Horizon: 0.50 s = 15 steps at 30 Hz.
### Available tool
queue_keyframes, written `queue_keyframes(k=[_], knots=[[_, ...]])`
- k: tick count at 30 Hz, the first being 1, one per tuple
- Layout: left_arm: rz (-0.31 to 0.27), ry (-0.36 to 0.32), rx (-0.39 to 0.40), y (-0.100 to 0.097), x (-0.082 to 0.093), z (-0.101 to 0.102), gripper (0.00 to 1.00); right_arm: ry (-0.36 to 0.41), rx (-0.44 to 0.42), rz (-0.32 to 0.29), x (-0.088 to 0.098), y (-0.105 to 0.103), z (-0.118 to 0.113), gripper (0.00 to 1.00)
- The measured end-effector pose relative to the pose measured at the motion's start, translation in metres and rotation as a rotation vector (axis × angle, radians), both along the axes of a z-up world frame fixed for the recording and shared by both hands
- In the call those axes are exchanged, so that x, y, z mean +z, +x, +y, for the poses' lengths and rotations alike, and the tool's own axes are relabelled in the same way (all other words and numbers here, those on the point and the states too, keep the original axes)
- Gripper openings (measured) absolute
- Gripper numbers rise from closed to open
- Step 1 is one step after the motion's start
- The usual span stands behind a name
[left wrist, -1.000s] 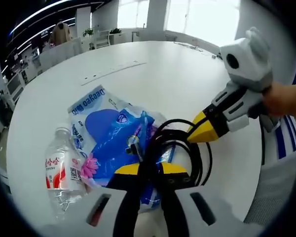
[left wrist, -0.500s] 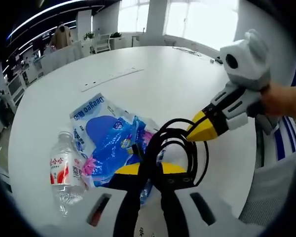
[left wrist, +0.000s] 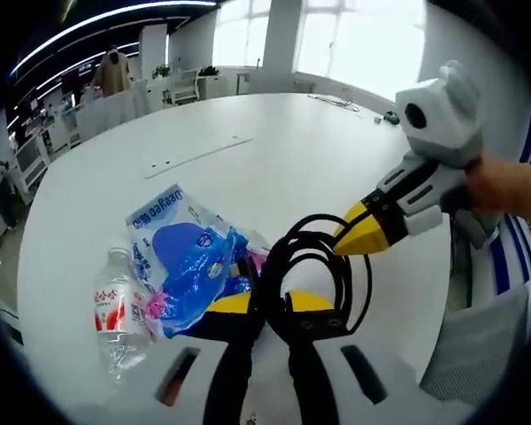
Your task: Arrange the tabletop items into an orderly group along one side of the table until the central work area is clear of visible clutter.
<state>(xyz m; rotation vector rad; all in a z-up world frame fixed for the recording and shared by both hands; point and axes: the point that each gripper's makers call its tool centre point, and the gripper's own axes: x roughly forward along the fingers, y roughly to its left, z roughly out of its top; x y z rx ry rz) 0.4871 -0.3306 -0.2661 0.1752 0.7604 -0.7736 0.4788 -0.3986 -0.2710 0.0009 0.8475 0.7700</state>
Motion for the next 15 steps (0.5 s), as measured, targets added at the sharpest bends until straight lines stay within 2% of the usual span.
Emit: queue_keyframes(k=[15], knots=[[-0.02,-0.022,-0.011,-0.01,0.024,-0.023,0.11,-0.001,-0.013,-0.039,0.023,-0.011,-0.022,0.0]])
